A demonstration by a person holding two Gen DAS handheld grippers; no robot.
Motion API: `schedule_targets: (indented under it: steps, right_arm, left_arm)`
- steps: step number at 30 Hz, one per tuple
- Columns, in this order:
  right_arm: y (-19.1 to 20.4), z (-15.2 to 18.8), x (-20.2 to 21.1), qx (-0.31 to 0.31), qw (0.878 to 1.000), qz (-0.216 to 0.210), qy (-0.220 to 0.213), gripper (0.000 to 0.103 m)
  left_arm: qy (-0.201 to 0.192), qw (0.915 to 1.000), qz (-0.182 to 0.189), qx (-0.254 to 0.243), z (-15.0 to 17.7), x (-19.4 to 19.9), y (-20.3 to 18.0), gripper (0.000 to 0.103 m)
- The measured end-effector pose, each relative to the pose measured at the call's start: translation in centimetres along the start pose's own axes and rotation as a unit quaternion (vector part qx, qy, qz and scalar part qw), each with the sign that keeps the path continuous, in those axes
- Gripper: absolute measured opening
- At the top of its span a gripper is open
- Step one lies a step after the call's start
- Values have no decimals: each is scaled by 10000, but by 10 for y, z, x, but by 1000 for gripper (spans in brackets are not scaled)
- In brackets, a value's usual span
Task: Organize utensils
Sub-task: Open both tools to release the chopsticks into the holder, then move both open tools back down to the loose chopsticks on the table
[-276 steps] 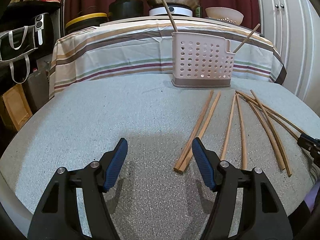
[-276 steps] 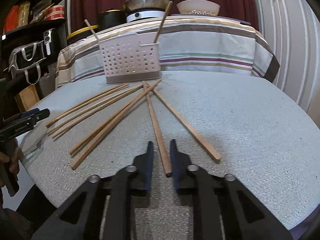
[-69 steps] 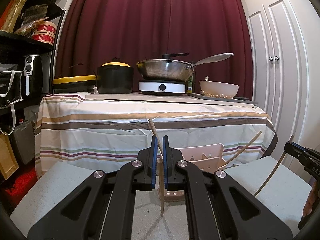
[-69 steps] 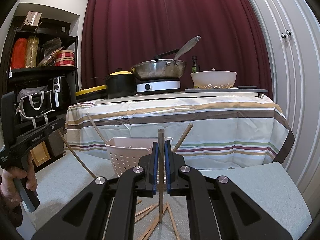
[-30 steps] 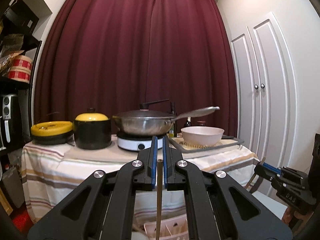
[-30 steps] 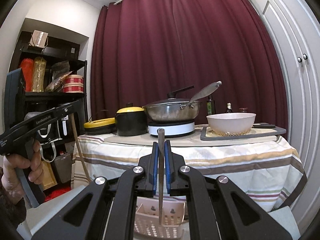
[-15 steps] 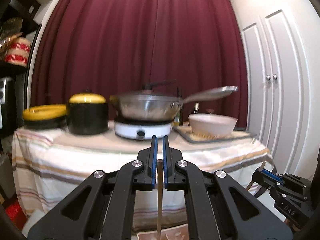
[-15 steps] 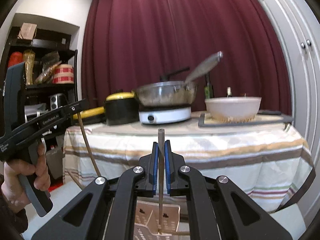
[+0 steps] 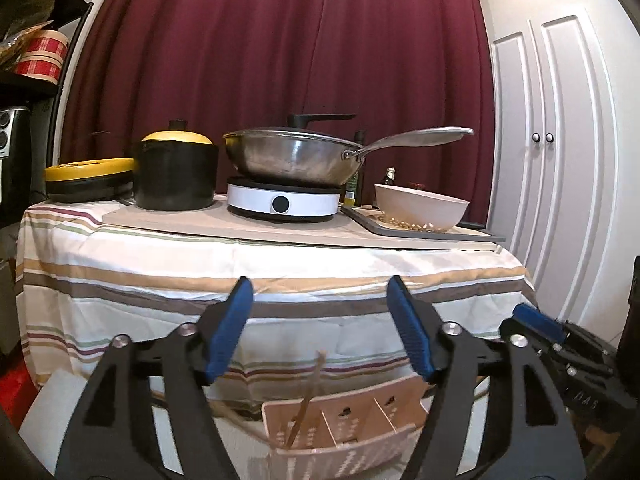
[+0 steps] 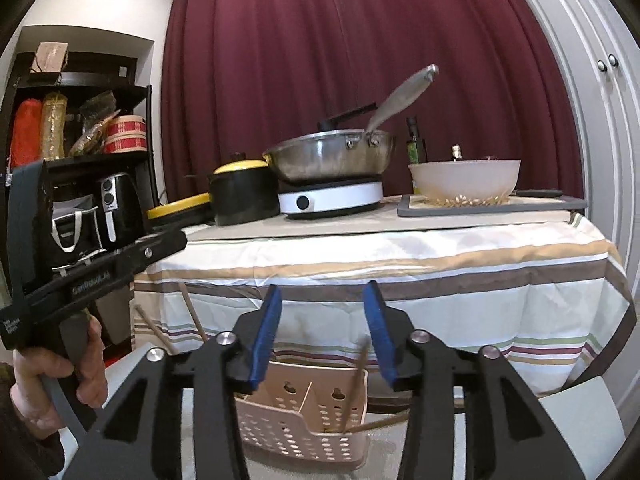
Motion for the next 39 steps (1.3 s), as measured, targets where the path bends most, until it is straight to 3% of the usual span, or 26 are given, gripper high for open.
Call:
schedule_targets:
  steps: [10,19,29,39]
  right_arm:
    - [8,25,69,52,10000,71,32,49]
    - [2,109,117,-159,9977,328,578,49]
    - [-1,200,142,-321,9902,493,1264,47]
    - [-4,235,159,-450,9853,596,1538,46]
  left_arm:
    - [172,9995,-184,-167,47,70,10,74]
    - [857,9950,-500,-96,131,109,42,73]
    - [1625,9845,-656,-7,219,137,67,53]
    - [2131,9757,-503,-82,267,148,70,39]
Point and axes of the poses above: each gripper's, at about its wrist camera, not at the fingertips, and x roughly against the way its jaws point, y to its left, z to its underside, the point moved 3 cm from there along -x, roughly the way its jaws point, and after that the axes turned 10 degrees about x, right-handed, at the moved point
